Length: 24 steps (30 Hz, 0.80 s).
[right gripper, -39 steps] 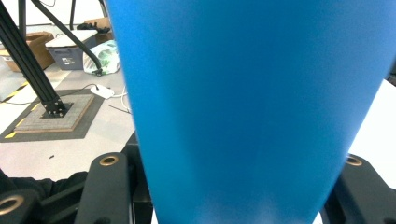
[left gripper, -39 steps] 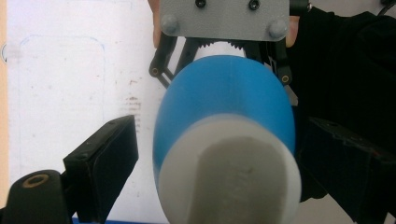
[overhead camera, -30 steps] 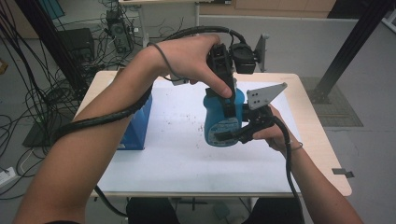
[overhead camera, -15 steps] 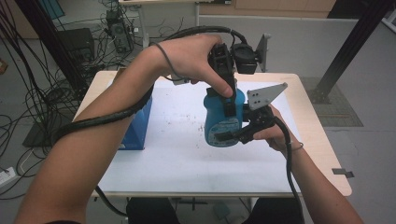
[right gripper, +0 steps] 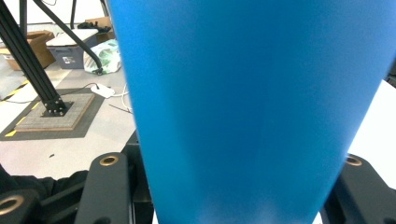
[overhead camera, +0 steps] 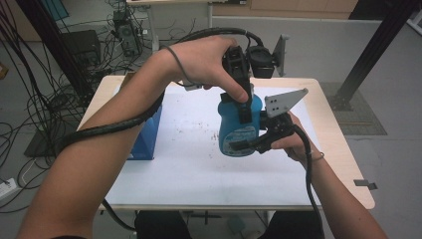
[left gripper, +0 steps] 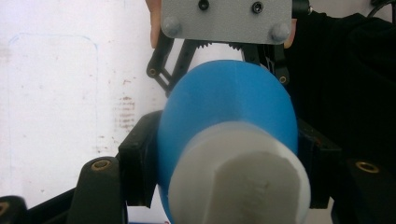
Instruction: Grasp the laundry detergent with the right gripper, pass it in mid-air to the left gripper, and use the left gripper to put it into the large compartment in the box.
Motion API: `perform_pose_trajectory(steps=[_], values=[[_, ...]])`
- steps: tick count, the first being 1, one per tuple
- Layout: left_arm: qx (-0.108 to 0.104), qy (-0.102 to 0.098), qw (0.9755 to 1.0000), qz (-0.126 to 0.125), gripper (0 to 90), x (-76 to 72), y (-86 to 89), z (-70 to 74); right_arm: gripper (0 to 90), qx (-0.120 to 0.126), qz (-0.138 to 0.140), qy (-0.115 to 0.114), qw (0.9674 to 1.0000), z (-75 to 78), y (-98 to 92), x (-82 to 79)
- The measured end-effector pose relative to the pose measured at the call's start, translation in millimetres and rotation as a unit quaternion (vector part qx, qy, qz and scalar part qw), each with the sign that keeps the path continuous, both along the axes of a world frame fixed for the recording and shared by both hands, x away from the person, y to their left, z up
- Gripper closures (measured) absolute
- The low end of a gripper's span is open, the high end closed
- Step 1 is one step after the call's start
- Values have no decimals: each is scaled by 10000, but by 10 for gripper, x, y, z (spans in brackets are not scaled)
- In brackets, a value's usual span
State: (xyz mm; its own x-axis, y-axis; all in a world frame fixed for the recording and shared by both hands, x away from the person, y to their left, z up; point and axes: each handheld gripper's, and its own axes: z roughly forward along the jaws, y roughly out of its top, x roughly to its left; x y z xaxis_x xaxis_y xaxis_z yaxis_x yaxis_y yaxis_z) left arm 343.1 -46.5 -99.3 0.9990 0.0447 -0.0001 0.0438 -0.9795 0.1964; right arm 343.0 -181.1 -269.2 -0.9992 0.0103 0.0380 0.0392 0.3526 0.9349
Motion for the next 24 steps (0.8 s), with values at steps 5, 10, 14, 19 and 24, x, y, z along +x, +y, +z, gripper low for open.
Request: perform_pose_trajectory(steps=[5,10,14,19,24], values=[[-4,-45,10000,6,371,-18,-6,7,421,8,-6,3,10000,4,-5,-7],[-60,-40,10000,13,372,-21,2,-7,421,12,-4,13,10000,-4,-10,-9],[-61,-28,10000,37,372,-18,9,-17,422,-6,-1,15,10000,-11,-7,-9],[-42,-37,10000,45,372,-17,20,-14,421,8,10,18,10000,-14,2,-2],[-23,-35,10000,60,372,-18,23,-15,421,-12,15,-11,10000,-12,10,1]])
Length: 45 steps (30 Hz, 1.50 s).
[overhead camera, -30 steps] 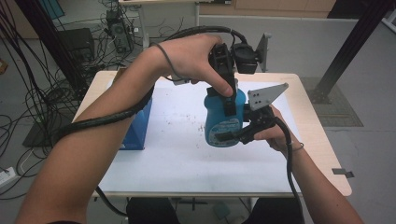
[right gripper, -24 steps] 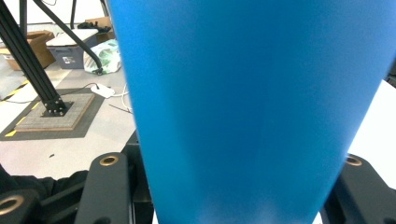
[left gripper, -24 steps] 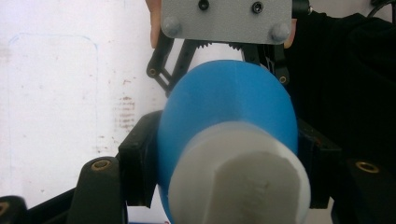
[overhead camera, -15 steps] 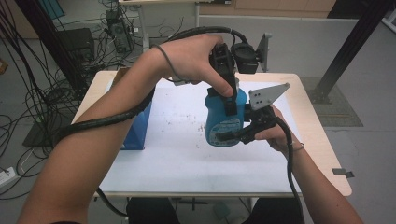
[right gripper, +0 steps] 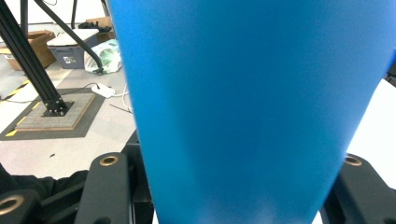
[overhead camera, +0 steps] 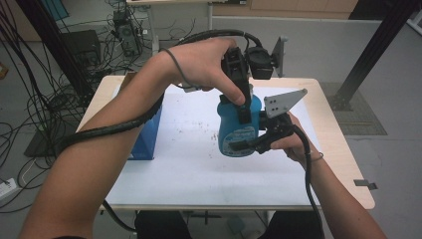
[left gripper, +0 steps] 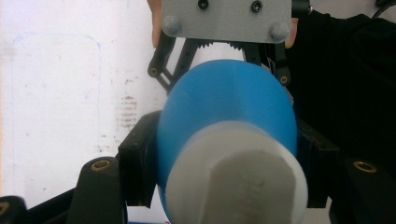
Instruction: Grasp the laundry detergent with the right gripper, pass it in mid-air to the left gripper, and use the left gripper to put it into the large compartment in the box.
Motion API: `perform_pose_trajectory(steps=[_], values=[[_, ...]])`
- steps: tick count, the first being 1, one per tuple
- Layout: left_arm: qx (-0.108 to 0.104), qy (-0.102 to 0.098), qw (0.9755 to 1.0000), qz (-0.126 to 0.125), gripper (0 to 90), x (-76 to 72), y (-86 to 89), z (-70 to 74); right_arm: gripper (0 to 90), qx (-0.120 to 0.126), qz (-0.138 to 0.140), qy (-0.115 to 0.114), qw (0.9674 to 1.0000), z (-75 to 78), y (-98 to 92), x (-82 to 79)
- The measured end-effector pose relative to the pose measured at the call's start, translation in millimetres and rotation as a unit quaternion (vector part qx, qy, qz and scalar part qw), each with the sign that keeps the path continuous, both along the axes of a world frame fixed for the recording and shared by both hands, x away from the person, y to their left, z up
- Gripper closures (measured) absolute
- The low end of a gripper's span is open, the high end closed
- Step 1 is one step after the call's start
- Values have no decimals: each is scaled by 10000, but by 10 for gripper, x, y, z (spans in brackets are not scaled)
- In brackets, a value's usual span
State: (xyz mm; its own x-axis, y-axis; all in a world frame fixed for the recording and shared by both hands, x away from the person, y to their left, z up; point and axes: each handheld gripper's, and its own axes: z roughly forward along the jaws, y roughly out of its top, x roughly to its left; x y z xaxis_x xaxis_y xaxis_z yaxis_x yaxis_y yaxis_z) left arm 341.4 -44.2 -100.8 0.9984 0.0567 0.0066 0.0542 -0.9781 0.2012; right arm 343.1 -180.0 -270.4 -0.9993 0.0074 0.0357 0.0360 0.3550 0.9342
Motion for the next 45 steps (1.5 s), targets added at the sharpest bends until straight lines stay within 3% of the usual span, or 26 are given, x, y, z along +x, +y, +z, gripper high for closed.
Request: perform_pose_trajectory(steps=[45], values=[[25,10,10000,93,372,-12,18,2,421,34,49,39,10000,-2,27,-3]])
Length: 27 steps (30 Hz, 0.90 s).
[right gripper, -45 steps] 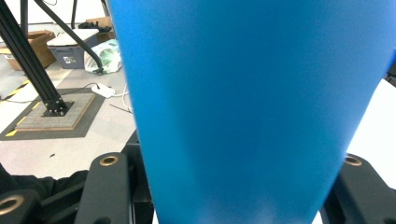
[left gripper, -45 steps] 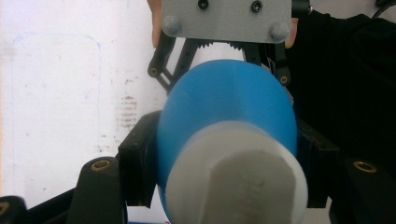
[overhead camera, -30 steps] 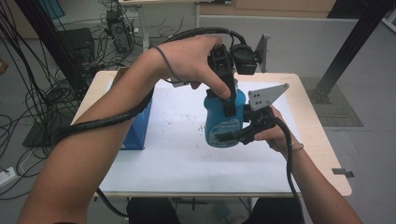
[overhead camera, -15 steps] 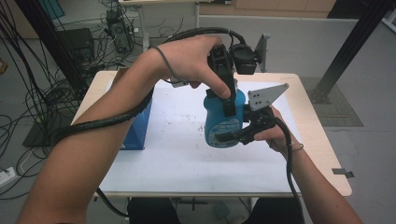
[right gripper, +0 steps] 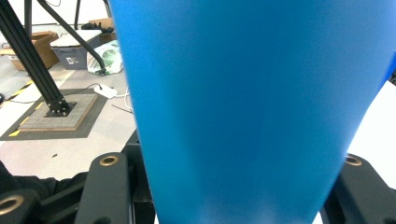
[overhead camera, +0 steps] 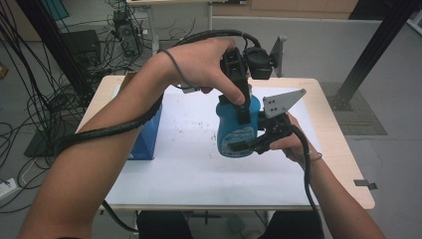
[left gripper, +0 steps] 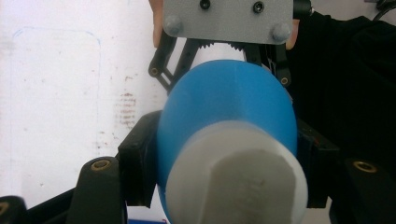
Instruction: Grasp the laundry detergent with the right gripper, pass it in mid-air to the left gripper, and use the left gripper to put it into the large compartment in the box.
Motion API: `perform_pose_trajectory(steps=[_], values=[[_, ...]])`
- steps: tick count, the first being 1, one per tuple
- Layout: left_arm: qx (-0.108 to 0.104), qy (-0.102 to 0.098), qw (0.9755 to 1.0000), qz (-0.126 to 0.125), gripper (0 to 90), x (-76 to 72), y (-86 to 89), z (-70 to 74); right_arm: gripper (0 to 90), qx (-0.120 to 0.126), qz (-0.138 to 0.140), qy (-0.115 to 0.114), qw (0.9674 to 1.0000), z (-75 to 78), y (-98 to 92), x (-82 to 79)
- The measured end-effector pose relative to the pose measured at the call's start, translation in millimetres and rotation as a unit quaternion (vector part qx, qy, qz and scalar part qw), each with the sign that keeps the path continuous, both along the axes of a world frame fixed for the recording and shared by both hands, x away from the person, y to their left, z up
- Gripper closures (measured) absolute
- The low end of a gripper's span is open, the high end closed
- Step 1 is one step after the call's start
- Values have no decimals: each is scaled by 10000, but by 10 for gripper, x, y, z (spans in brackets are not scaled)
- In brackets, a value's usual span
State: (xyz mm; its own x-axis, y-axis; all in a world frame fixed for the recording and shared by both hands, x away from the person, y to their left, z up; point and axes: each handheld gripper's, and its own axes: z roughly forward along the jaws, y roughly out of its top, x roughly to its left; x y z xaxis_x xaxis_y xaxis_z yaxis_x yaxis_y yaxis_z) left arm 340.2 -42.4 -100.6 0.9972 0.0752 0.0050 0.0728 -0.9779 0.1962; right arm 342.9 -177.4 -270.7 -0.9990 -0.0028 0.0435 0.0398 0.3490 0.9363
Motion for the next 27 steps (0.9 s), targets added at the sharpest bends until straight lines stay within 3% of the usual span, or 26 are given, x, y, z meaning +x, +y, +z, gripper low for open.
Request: perform_pose_trajectory(steps=[27], values=[[16,22,10000,77,372,7,-19,7,421,52,26,33,10000,-10,-5,11]])
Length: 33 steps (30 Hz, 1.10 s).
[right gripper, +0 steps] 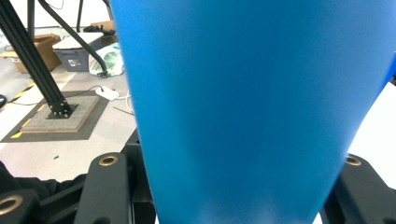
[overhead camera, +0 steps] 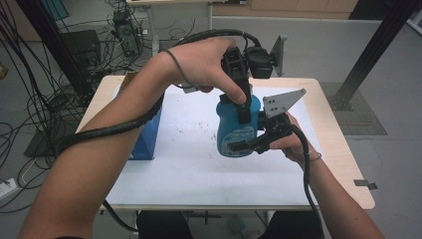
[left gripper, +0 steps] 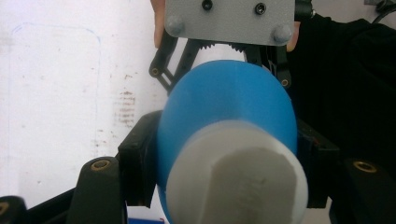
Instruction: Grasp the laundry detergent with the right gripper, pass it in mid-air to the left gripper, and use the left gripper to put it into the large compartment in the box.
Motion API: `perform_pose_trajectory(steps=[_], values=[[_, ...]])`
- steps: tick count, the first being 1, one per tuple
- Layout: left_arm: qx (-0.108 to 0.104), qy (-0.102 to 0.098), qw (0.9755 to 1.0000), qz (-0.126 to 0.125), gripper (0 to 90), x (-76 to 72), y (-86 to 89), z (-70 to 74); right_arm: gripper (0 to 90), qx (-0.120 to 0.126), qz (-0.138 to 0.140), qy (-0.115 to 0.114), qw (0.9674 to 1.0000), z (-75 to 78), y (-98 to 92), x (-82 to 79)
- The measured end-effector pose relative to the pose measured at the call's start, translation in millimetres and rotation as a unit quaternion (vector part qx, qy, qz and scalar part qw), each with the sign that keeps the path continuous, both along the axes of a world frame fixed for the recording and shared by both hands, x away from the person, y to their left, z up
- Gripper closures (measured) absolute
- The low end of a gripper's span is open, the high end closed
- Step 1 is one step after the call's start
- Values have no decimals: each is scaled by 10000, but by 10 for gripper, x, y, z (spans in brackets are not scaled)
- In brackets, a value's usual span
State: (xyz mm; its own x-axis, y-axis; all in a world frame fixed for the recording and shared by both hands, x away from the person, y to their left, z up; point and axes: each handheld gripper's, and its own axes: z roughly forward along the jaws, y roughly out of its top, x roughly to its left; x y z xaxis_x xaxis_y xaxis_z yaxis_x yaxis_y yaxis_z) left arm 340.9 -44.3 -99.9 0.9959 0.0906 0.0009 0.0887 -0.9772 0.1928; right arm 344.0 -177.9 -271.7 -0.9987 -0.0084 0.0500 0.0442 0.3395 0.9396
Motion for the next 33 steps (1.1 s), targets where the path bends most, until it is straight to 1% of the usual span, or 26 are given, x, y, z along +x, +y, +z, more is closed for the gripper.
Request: perform_pose_trajectory(steps=[4,6,8,9,14,19,24,30,33], values=[[45,-32,10000,-28,372,-10,-6,-1,421,-14,-17,-50,10000,2,3,-4],[25,-43,10000,-26,373,-13,-4,5,421,9,-6,-12,10000,3,5,-6],[26,-53,10000,-37,373,-16,-4,6,420,6,-18,-66,10000,4,3,-2],[17,-60,10000,-26,373,-17,-6,4,420,16,-16,-30,10000,5,5,-6],[75,-49,10000,-16,374,-10,-13,-18,419,-33,-15,-56,10000,-12,12,4],[114,-68,9999,-42,374,-1,-16,-16,417,12,-47,-5,10000,-23,25,5],[101,-76,9999,-28,375,2,-19,-4,414,60,-41,-2,10000,-22,28,14],[163,-60,9998,-27,375,2,-30,-24,409,56,-39,81,9999,-41,42,13],[156,-44,9999,1,375,14,-19,-26,407,68,-48,109,9999,-52,47,16]])
